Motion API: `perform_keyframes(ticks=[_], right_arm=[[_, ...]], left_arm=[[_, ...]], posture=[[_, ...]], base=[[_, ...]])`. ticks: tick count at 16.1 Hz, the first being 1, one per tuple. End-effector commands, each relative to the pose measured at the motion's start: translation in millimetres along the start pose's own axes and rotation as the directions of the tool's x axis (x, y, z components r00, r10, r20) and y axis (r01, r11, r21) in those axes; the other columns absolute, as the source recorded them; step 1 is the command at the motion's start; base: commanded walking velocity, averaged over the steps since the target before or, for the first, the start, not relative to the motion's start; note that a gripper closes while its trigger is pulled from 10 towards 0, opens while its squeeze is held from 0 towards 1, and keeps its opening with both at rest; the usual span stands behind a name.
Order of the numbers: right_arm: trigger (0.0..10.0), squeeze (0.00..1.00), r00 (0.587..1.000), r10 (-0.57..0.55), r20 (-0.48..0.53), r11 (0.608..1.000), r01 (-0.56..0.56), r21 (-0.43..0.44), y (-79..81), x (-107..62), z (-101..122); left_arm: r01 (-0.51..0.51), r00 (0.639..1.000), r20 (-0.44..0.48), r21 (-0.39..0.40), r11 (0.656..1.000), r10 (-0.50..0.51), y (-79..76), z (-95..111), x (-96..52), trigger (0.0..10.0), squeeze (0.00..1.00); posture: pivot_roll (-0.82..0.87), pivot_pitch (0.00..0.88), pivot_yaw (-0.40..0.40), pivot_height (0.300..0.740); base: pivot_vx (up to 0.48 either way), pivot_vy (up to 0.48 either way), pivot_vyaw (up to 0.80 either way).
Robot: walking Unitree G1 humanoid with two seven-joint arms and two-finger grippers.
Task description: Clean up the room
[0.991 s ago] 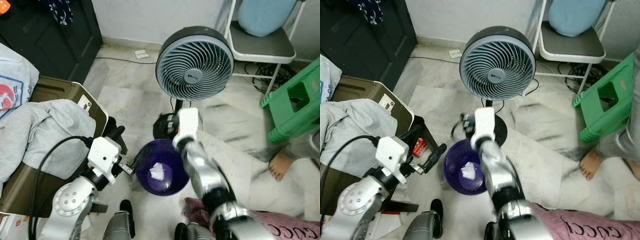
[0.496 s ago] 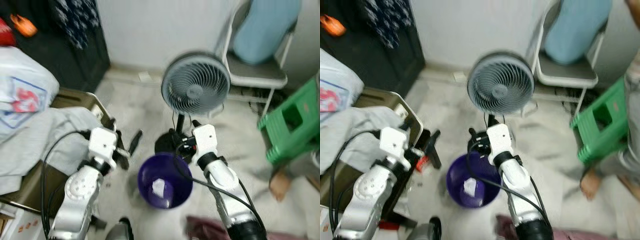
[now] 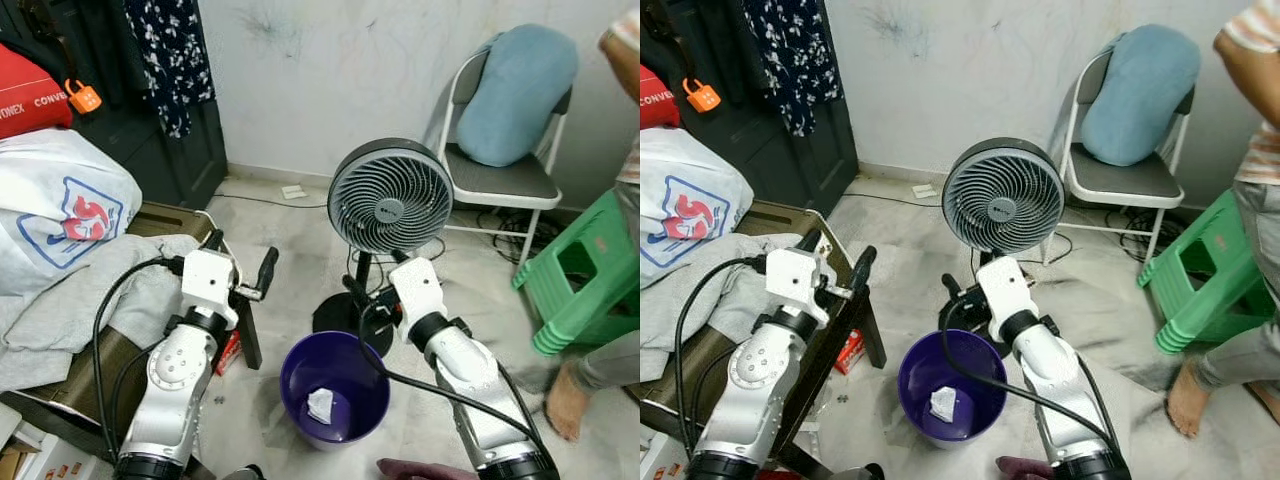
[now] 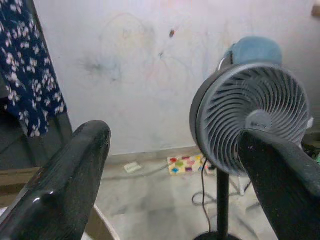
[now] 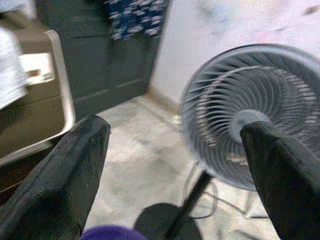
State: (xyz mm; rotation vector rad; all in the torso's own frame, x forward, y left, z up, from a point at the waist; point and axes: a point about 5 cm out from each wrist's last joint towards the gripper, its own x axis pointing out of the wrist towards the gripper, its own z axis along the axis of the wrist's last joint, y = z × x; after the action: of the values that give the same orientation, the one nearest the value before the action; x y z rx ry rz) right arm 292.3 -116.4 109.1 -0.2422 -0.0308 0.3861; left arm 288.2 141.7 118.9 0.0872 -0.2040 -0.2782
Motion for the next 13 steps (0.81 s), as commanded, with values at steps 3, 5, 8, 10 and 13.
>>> perform_keyframes(ticks=[3, 5, 8, 10, 13], right_arm=[[10.0, 0.00, 0.962, -0.272, 0.019, 0.962, 0.272, 0.002, -29.7, -2.1, 10], [10.0, 0.00, 0.941, -0.332, 0.067, 0.943, 0.333, -0.011, -37.8, -14.3, 12], [10.0, 0.00, 0.911, -0.411, 0.035, 0.911, 0.409, 0.055, -42.8, -32.6, 10], [10.0, 0.00, 0.913, -0.407, -0.023, 0.913, 0.407, 0.008, -44.0, -58.7, -1], [10.0, 0.00, 0.919, -0.392, -0.036, 0.920, 0.393, 0.003, -34.5, -73.2, -7]], left_arm=[[-0.009, 0.999, 0.030, -0.058, 0.998, 0.010, 3.6, 3, -5.1, 10.0, 0.00], [0.001, 0.998, 0.061, -0.102, 0.995, 0.005, 8.2, 10, -11.8, 10.0, 0.00], [-0.041, 0.996, 0.078, -0.116, 0.992, 0.050, 16.5, 19, -20.9, 10.0, 0.00], [-0.016, 0.999, 0.036, -0.109, 0.994, 0.020, 15.6, 12, -34.0, 10.0, 0.00], [-0.011, 1.000, -0.005, -0.150, 0.989, 0.010, 2.8, 5, -44.9, 10.0, 0.00]], posture=[[-0.03, 0.000, -0.001, 0.740], [-0.05, 0.000, 0.002, 0.740], [-0.07, 0.000, -0.002, 0.740], [-0.08, 0.000, -0.005, 0.740], [-0.09, 0.018, -0.004, 0.740]], base=[[0.000, 0.000, 0.00], [0.000, 0.000, 0.00], [0.000, 0.000, 0.00], [0.000, 0.000, 0.00], [0.000, 0.000, 0.00]])
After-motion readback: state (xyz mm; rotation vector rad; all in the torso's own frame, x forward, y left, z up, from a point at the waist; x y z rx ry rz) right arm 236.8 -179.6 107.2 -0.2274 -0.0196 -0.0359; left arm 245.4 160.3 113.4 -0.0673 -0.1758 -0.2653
